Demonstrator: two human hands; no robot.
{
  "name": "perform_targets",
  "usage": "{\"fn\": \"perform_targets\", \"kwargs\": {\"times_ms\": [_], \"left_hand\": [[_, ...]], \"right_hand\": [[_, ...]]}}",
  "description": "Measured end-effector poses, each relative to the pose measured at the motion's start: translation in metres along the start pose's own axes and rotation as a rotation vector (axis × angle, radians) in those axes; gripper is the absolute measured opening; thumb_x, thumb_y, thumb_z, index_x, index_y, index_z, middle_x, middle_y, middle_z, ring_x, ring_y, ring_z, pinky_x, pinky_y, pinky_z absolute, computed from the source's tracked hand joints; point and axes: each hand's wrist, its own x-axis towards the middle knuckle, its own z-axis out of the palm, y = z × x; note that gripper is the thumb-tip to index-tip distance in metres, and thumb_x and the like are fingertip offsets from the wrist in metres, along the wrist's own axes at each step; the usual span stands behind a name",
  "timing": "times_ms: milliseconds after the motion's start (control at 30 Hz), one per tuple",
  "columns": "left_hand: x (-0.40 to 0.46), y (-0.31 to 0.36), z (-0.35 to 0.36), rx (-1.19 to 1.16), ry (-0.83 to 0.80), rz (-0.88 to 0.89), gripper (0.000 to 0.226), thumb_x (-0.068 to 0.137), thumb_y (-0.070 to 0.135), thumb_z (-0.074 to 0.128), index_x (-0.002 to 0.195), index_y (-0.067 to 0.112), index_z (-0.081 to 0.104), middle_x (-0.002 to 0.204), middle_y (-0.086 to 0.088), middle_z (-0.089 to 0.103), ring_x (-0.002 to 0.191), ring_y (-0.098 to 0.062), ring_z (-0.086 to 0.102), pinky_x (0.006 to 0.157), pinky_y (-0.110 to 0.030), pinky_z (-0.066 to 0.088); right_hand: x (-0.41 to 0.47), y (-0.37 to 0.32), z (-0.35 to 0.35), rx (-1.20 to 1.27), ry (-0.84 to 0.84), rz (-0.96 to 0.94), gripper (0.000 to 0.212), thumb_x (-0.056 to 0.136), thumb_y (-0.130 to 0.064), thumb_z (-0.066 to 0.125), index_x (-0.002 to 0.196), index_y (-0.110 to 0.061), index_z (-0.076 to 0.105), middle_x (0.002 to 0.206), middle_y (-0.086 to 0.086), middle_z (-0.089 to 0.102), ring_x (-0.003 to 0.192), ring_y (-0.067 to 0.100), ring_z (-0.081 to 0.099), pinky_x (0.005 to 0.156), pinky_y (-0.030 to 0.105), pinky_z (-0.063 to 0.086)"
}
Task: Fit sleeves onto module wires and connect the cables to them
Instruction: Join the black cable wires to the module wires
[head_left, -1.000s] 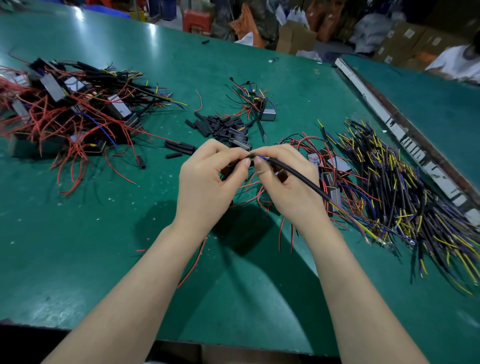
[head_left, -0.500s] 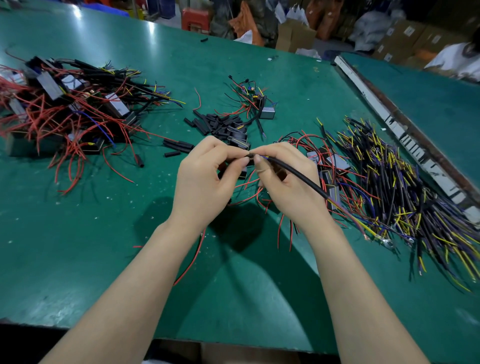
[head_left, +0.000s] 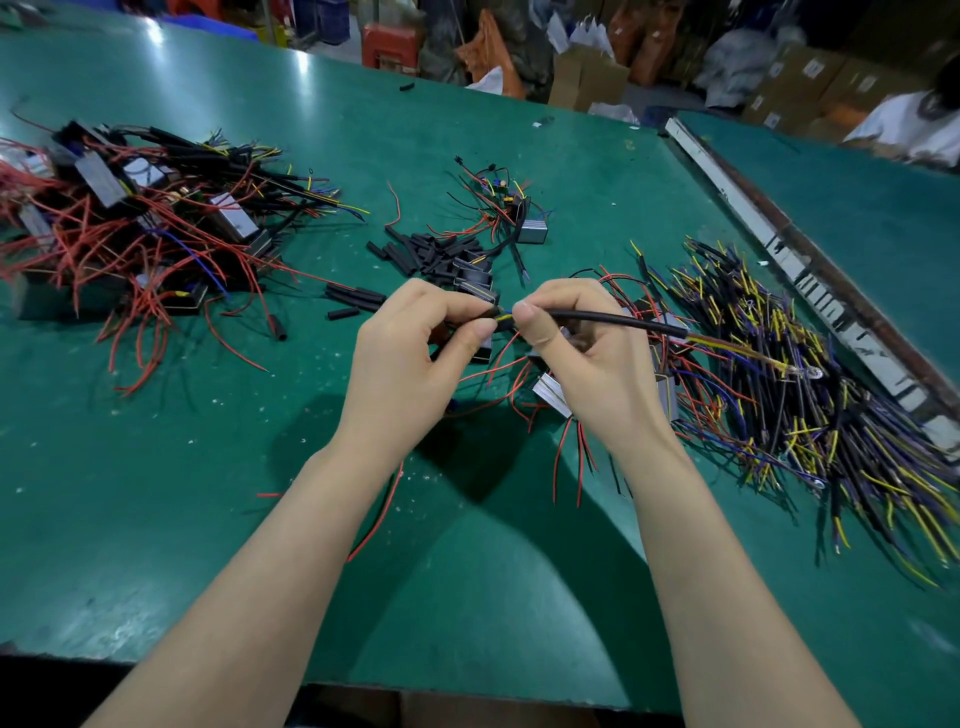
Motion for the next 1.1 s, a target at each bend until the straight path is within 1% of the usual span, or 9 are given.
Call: {"fn": "perform_targets", "kwargs": {"times_ms": [100,200,367,533,633,767,967,1033,1100], "left_hand": [[0.0005,0.0006,-0.0016,-0.031,-0.007,0.012,0.01,0.085,0.011,0.069,0.094,0.009,0.071,0.087,0.002,0.062,0.077,0.003,0.05,0.075,-0.007,0.037],[0.0003,0.0015,-0.0013,-0.057,-0.019,0.016,0.01,0.086,0.011,0.069,0.095,0.01,0.071,0.086,0.009,0.059,0.079,0.009,0.05,0.075,-0.006,0.036],[-0.0006,0.0017,0.0001,-0.065,-0.049,0.021,0.009,0.083,0.009,0.071,0.092,0.01,0.071,0.085,0.005,0.061,0.077,0.0,0.051,0.074,-0.011,0.04],[-0.0007,0.0014,-0.0002,-0.082,-0.032,-0.026,0.01,0.082,0.011,0.072,0.091,0.014,0.071,0.084,0.008,0.062,0.076,0.006,0.052,0.073,-0.007,0.038],[-0.0004,0.0032,0.0,-0.109,-0.037,-0.03,0.011,0.082,0.012,0.072,0.092,0.015,0.071,0.084,0.013,0.061,0.076,0.004,0.053,0.073,-0.006,0.037],[-0.0005,0.0041,-0.0004,-0.13,-0.053,-0.014,0.01,0.082,0.013,0.071,0.092,0.015,0.07,0.082,0.011,0.061,0.075,0.002,0.052,0.072,-0.009,0.04],[0.0002,0.0021,-0.0009,-0.105,-0.072,-0.03,0.009,0.081,0.012,0.073,0.09,0.014,0.071,0.081,0.005,0.063,0.074,-0.006,0.054,0.071,-0.018,0.044],[0.0003,0.0019,-0.0006,-0.128,-0.092,-0.042,0.01,0.081,0.013,0.073,0.09,0.017,0.071,0.08,0.008,0.062,0.072,-0.005,0.053,0.07,-0.017,0.043],[0.0003,0.0022,-0.0006,-0.16,-0.106,-0.054,0.013,0.081,0.014,0.073,0.091,0.022,0.069,0.082,0.012,0.062,0.073,-0.004,0.053,0.071,-0.015,0.043]], "right_hand": [[0.0007,-0.0002,0.0012,-0.017,0.018,-0.003,0.012,0.09,-0.024,0.064,0.086,-0.036,0.063,0.09,-0.014,0.061,0.089,0.01,0.059,0.078,0.033,0.048],[0.0013,-0.0005,-0.0003,-0.037,0.028,0.015,0.011,0.09,-0.028,0.063,0.085,-0.038,0.061,0.088,-0.014,0.061,0.089,0.012,0.061,0.079,0.039,0.049],[0.0005,-0.003,-0.0012,-0.029,0.032,0.058,0.006,0.089,-0.032,0.061,0.086,-0.037,0.061,0.09,-0.009,0.063,0.085,0.008,0.061,0.077,0.04,0.048],[0.0005,-0.0051,-0.0012,-0.021,0.005,0.053,0.007,0.09,-0.027,0.061,0.088,-0.033,0.063,0.092,-0.005,0.064,0.091,0.015,0.062,0.082,0.046,0.049],[0.0003,-0.0047,-0.0009,-0.034,0.004,0.062,0.007,0.09,-0.027,0.061,0.087,-0.034,0.063,0.093,-0.003,0.065,0.093,0.019,0.063,0.083,0.049,0.048],[0.0001,-0.0045,0.0001,0.034,0.014,0.09,0.006,0.088,-0.028,0.06,0.086,-0.033,0.063,0.09,-0.003,0.065,0.09,0.02,0.062,0.085,0.051,0.047],[0.0001,-0.0028,0.0017,0.04,-0.012,0.088,0.006,0.089,-0.028,0.06,0.086,-0.031,0.064,0.085,-0.011,0.064,0.086,0.016,0.061,0.082,0.047,0.048],[0.0,-0.0021,0.003,0.079,0.01,0.111,0.006,0.089,-0.029,0.061,0.085,-0.031,0.065,0.079,-0.015,0.065,0.078,0.011,0.059,0.077,0.041,0.048],[0.0001,-0.002,0.0045,0.136,0.04,0.134,0.006,0.087,-0.03,0.061,0.084,-0.03,0.066,0.074,-0.017,0.066,0.071,0.005,0.057,0.07,0.028,0.047]]}}
